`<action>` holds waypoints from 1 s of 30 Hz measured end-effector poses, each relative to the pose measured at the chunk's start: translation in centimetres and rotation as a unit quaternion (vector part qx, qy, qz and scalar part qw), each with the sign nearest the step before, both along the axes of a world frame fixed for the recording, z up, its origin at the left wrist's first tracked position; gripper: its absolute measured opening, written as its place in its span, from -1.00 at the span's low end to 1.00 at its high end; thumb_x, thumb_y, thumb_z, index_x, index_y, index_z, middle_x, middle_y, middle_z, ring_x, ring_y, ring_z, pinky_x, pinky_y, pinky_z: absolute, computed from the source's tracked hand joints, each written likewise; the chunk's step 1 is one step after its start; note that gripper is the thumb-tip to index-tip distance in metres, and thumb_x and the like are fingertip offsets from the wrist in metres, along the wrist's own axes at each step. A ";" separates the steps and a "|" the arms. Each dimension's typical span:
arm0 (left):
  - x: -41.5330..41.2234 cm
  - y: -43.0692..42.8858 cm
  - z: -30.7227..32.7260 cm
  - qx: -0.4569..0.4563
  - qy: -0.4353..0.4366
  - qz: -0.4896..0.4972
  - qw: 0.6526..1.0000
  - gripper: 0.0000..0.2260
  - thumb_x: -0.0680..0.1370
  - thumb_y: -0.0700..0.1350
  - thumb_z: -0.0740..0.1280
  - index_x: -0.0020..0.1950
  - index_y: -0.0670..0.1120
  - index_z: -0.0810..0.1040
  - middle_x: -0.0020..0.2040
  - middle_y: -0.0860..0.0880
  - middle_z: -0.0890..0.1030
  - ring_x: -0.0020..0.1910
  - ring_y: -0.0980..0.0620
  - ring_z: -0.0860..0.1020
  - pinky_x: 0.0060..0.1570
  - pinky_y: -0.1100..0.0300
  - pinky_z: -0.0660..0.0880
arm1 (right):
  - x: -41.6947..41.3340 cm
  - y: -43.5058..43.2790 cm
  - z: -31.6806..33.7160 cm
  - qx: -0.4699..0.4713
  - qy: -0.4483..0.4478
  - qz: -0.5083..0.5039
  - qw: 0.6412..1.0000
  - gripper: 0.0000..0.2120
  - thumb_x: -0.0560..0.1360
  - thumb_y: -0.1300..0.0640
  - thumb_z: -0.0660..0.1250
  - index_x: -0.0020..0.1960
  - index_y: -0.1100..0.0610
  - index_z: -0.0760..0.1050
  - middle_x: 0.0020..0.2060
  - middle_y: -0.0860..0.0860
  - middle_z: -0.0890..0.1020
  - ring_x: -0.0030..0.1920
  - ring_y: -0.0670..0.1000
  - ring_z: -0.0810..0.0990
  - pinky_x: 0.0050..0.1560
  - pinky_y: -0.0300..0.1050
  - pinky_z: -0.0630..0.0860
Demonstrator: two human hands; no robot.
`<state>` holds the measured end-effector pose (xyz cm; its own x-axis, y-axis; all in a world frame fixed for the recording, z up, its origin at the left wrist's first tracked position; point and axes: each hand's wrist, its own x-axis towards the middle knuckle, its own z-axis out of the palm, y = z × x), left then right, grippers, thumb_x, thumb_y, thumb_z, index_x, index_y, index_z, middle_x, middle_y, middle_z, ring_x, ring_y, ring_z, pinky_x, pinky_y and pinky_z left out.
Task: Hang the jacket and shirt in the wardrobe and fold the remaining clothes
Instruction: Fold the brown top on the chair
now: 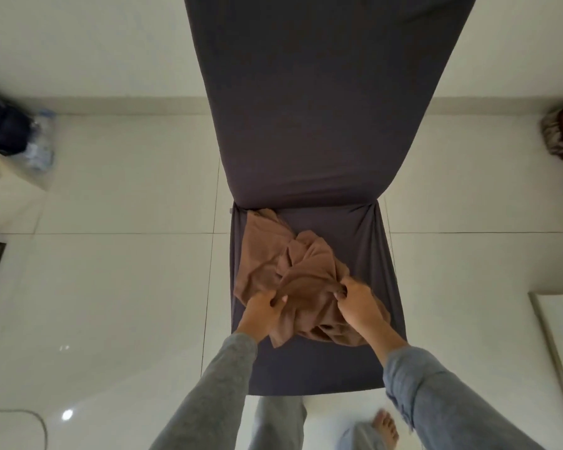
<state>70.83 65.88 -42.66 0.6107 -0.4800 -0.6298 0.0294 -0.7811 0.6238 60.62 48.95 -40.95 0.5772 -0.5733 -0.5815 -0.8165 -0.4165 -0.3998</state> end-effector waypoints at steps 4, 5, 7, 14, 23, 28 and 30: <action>2.7 -0.5 6.2 -0.036 -0.058 -0.004 0.998 -0.77 0.59 -0.09 0.26 -0.09 -0.25 0.56 -0.25 -0.01 0.49 -0.20 0.00 0.46 -0.28 0.33 0.30 | 0.7 -1.4 6.0 0.005 -0.074 -0.076 0.994 -0.94 0.56 0.21 0.19 0.00 0.16 0.43 -0.11 0.17 0.59 -0.08 0.20 0.58 -0.14 0.03 0.50; 3.3 -0.8 7.7 -0.049 -0.071 -0.009 0.996 -0.77 0.59 -0.09 0.26 -0.12 -0.23 0.55 -0.28 -0.01 0.49 -0.21 0.00 0.46 -0.32 0.35 0.30 | 0.9 -1.8 7.5 0.000 -0.088 -0.082 0.993 -0.97 0.55 0.23 0.19 -0.06 0.14 0.40 -0.13 0.17 0.58 -0.11 0.20 0.57 -0.19 0.00 0.47; 4.5 -1.9 11.1 -0.074 -0.099 -0.011 0.992 -0.76 0.59 -0.08 0.26 -0.18 -0.20 0.52 -0.29 0.00 0.49 -0.23 0.01 0.46 -0.29 0.28 0.28 | 1.5 -2.9 11.2 -0.016 -0.131 -0.092 0.987 -0.92 0.55 0.25 0.20 -0.11 0.13 0.36 -0.14 0.17 0.56 -0.16 0.17 0.53 -0.22 -0.08 0.38; 6.5 -6.3 23.3 -0.167 -0.164 0.033 0.972 -0.74 0.59 -0.05 0.25 -0.09 -0.24 0.57 -0.14 -0.13 0.53 -0.13 -0.06 0.50 -0.11 0.15 0.43 | 3.6 -6.7 25.3 -0.065 -0.293 -0.121 0.946 -0.90 0.55 0.33 0.17 -0.08 0.17 0.37 -0.16 0.08 0.49 -0.14 0.06 0.45 -0.16 -0.18 0.30; 6.8 -10.1 37.7 -0.341 -0.115 -0.009 0.933 -0.75 0.59 -0.08 0.26 -0.11 -0.22 0.62 -0.20 -0.08 0.61 -0.16 -0.01 0.56 -0.05 0.12 0.49 | 4.3 -9.6 41.5 -0.073 -0.496 -0.176 0.847 -0.88 0.55 0.25 0.19 0.04 0.22 0.46 -0.12 0.04 0.52 -0.10 0.01 0.47 -0.25 -0.24 0.36; 4.6 -11.3 41.5 -0.415 -0.111 -0.033 0.902 -0.71 0.57 0.11 0.24 -0.12 -0.11 0.41 -0.20 0.03 0.54 -0.18 0.08 0.52 -0.16 0.22 0.51 | 4.9 -8.5 47.3 -0.046 -0.574 -0.208 0.791 -0.90 0.56 0.17 0.20 0.02 0.16 0.46 -0.11 0.01 0.52 -0.10 -0.01 0.48 -0.25 -0.24 0.35; 3.7 -11.9 41.8 -0.424 -0.092 -0.052 0.899 -0.66 0.50 0.19 0.31 0.06 -0.06 0.41 -0.01 0.06 0.58 -0.04 0.15 0.58 -0.02 0.24 0.52 | 5.4 -8.1 48.9 -0.062 -0.587 -0.203 0.781 -0.88 0.56 0.14 0.22 0.03 0.17 0.48 -0.10 0.00 0.53 -0.09 -0.02 0.48 -0.23 -0.25 0.35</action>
<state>74.50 53.96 -0.82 0.5910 -0.8008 0.0974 -0.1813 -0.0142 0.9833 66.01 40.83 7.92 0.4269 -0.8576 0.2867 0.0076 -0.3136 -0.9495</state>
